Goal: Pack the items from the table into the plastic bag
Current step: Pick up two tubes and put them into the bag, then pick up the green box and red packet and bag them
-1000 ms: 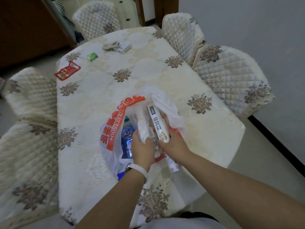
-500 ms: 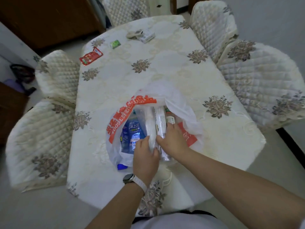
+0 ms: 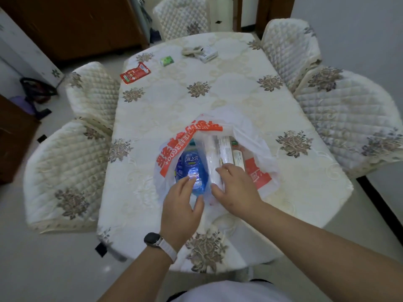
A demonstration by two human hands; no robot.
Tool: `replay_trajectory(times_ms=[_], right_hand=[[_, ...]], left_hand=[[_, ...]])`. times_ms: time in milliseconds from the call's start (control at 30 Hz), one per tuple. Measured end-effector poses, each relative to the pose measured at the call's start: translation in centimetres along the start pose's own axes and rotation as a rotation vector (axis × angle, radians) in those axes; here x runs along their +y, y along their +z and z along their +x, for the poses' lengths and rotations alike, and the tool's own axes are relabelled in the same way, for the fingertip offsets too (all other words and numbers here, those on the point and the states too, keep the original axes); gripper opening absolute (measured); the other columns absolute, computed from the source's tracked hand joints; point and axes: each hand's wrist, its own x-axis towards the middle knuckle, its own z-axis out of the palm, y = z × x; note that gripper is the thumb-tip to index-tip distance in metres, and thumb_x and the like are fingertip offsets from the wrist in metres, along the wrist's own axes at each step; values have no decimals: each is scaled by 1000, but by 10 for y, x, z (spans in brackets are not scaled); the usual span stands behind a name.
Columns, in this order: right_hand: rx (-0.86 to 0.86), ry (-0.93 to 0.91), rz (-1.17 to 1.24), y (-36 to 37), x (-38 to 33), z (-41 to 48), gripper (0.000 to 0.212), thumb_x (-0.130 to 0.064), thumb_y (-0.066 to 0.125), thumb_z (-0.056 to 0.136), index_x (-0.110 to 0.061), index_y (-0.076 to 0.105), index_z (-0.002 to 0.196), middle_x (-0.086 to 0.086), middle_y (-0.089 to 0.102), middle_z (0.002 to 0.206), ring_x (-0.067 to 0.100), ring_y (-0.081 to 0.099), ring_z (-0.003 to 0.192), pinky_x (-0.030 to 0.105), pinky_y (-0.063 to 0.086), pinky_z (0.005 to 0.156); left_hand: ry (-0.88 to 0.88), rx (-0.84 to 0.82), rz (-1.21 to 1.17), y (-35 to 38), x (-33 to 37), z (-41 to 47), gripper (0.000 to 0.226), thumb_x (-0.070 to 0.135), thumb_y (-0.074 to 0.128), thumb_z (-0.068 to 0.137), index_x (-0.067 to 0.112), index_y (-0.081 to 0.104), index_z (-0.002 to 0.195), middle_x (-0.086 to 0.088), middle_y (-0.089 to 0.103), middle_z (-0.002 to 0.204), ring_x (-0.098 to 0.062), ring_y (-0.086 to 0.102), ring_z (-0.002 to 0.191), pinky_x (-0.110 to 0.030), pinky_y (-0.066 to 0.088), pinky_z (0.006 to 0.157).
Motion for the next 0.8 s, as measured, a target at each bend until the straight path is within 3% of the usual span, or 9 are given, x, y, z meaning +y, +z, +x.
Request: replay_trajectory(times_ms=[133,233,433,633,800], right_hand=[[17,-133,-130,12,-52,-4,45,-44,49,86,-11,65,112,6,62,111,28,58,96,43,52,74],[27,-209,-132,32,-102,-8,46,-46,46,85,-9,65,105,8,63,105,30,58,89,44,51,68],[51,-363,-193,86,-239,-31,45,-46,52,86,-13,67,113,10,65,120,32,61,103,43,53,79],[32,-556,-190,139,-374,-33,46,-45,50,85,-12,67,112,11,65,116,33,61,101,42,53,77],[14,-716,-220,173,-462,-23,47,-46,49,85,-14,65,116,7,65,116,30,60,103,42,49,83]], left_hand=[[76,18,119,-40,-42,-21,49,35,53,88,9,63,128,-11,63,127,-29,61,113,-45,53,92],[103,62,193,-78,-87,-47,44,34,55,89,10,65,125,-13,63,128,-31,60,115,-46,51,92],[20,149,291,-183,-191,-120,45,36,52,89,15,64,126,-11,60,130,-32,58,116,-47,47,94],[-102,261,413,-293,-282,-169,45,37,52,87,16,63,126,-10,62,127,-28,57,115,-44,46,96],[-209,257,474,-342,-343,-202,49,41,49,90,17,60,131,-9,59,132,-28,56,121,-46,44,100]])
